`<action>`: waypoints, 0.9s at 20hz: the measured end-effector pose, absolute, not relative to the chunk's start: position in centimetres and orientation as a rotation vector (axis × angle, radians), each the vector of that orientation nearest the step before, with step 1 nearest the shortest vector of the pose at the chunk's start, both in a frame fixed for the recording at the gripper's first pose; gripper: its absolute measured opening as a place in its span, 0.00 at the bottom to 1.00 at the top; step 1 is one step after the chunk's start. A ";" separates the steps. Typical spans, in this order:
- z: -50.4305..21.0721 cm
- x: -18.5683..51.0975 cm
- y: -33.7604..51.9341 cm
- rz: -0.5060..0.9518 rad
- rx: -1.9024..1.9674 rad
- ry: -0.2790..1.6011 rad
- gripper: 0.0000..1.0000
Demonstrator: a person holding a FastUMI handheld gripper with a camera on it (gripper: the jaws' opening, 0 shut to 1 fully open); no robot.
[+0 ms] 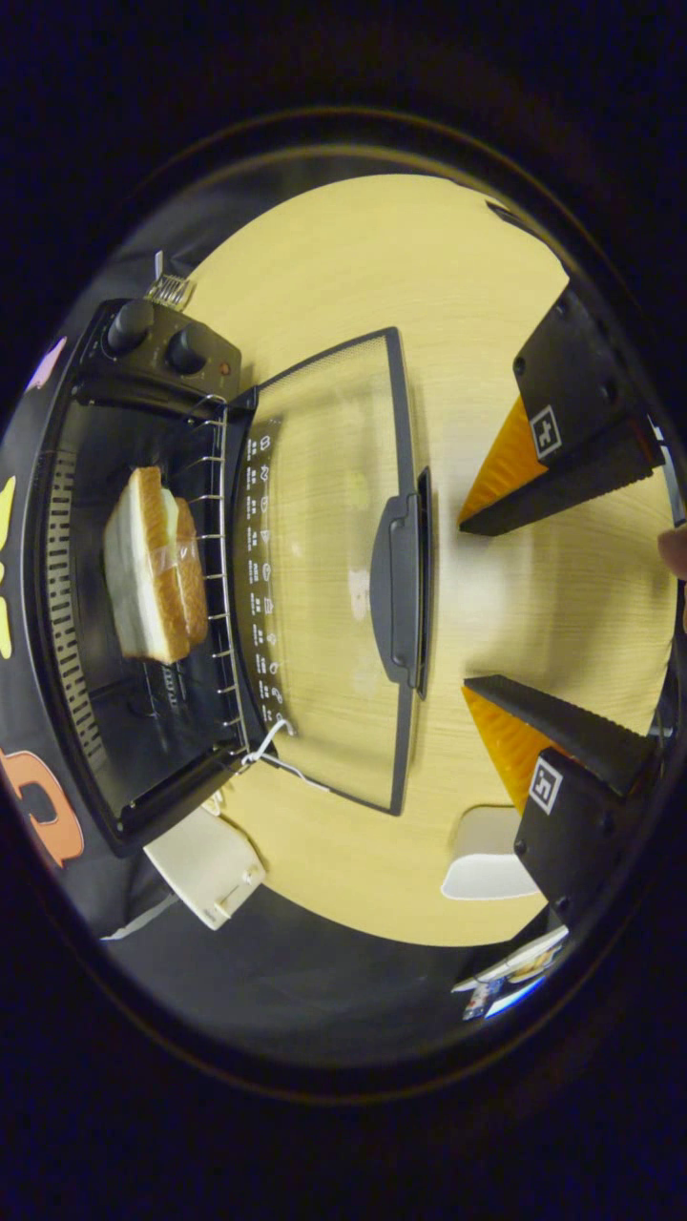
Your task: Open the toaster oven, put the food inside, and close the toaster oven door.
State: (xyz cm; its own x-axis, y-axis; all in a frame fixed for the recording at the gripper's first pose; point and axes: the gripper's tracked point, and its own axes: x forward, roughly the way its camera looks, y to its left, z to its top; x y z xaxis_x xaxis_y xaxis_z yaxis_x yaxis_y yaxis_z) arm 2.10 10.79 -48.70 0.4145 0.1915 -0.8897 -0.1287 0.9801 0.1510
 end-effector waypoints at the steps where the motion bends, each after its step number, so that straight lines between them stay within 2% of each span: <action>1: -49.0 2.5 10.8 0.207 0.046 1.121 0.98; 8: -48.7 3.0 10.9 0.154 0.027 1.093 0.98; 18: -42.7 3.3 11.3 0.126 0.097 0.950 0.98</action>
State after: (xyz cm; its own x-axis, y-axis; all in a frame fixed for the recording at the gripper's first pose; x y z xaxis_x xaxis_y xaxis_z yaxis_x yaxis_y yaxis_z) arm 3.28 11.26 -42.65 0.5751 0.1502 -0.8042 -0.0648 0.9883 0.1383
